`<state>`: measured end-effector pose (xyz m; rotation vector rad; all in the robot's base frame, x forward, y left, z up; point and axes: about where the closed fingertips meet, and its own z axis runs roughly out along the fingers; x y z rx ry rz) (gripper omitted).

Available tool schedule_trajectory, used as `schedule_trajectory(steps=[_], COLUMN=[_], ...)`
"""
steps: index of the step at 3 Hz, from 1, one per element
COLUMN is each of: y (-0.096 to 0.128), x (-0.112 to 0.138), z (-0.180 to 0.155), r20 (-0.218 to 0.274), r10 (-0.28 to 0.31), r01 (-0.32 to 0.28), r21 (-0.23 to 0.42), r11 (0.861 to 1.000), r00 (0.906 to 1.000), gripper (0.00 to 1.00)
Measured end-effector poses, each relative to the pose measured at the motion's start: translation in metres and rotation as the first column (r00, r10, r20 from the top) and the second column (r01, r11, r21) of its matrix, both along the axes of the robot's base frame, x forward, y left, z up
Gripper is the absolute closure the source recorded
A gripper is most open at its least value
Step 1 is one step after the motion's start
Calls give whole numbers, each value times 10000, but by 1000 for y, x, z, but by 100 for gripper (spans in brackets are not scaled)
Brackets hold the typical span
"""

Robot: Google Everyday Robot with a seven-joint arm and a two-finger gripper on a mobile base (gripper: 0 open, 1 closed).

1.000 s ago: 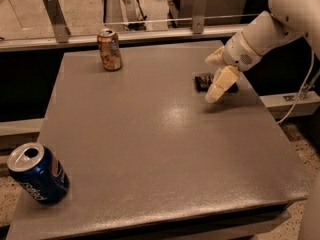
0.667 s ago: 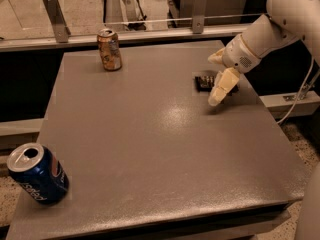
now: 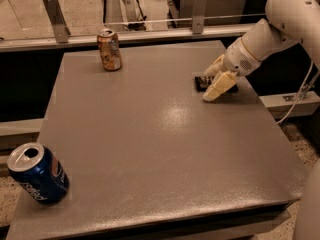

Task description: Move rxbar chocolate near pepsi can

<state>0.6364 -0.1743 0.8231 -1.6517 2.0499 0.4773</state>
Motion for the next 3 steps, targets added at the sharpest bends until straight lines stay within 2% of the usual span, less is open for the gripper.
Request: schedule_trajectory(steps=[2, 3], y=[0, 0], x=[0, 0], z=[6, 7], r20=[5, 6], r10=[-8, -7], r01=[8, 7], r21=[32, 33], r11=[10000, 10000], r00=[10000, 10000], gripper=[87, 100])
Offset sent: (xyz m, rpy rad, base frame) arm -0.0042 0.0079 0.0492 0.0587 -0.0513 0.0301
